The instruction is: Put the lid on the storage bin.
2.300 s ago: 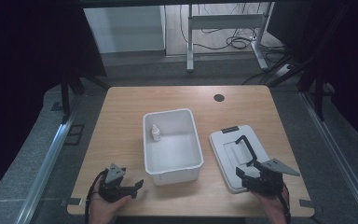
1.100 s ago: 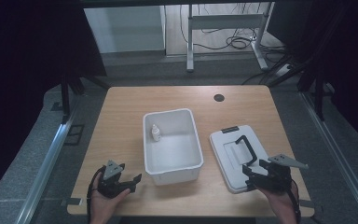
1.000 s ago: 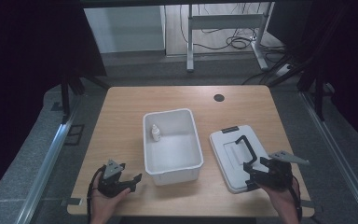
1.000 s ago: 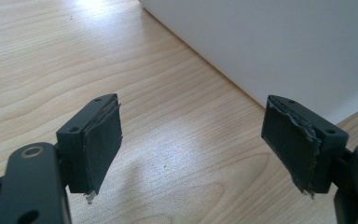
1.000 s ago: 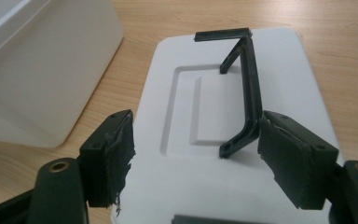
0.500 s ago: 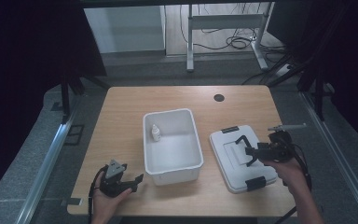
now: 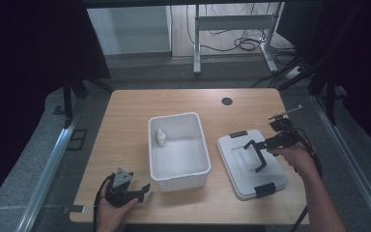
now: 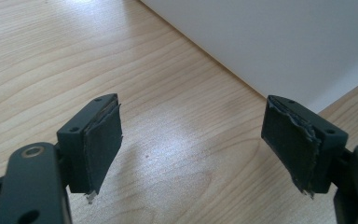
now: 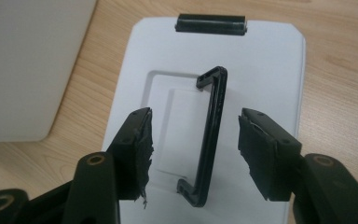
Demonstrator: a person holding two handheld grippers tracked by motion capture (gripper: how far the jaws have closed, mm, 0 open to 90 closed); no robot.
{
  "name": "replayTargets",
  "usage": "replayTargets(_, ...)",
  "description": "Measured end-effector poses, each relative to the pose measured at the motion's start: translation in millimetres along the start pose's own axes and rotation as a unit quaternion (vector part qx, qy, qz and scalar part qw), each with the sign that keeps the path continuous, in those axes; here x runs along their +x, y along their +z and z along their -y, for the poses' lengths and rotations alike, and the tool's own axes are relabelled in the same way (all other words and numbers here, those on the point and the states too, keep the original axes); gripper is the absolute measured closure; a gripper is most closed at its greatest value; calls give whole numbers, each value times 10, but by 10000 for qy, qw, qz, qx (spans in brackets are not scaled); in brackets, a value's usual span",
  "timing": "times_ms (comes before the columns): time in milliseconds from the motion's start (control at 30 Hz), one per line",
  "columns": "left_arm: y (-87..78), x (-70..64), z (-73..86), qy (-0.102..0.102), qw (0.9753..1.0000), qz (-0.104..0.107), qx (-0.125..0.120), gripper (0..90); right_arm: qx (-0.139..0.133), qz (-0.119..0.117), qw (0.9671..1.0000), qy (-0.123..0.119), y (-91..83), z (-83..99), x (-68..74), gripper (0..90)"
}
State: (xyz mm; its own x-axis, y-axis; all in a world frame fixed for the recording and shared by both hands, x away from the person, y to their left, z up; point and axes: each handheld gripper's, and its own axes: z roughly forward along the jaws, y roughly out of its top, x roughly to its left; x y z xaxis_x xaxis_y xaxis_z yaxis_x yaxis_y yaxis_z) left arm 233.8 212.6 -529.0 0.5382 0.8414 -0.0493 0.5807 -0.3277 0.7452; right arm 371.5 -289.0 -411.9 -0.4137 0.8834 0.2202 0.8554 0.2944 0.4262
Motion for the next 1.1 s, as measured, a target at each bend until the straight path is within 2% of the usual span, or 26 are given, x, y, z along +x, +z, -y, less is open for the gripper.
replayTargets(167, 2, -6, 6, 35, 10000, -22, 19, 203, 487, -14, 9988, 51, 95, -118, -70, 504)
replayTargets(367, 15, -9, 7, 68, 10000, -20, 36, 203, 780, -92, 9968, 119, 199, -151, -161, 545)
replayTargets(600, 23, -8, 3, 69, 10000, 10, 52, 204, 938, -188, 9953, 154, 278, -152, -194, 573)
replayTargets(900, 41, -6, -3, 74, 9999, 54, 51, 204, 1115, -322, 9926, 359, 393, -172, -271, 629)
replayTargets(1100, 39, -1, -1, 92, 9999, 12, 65, 204, 1205, -370, 9909, 473, 477, -164, -297, 686)
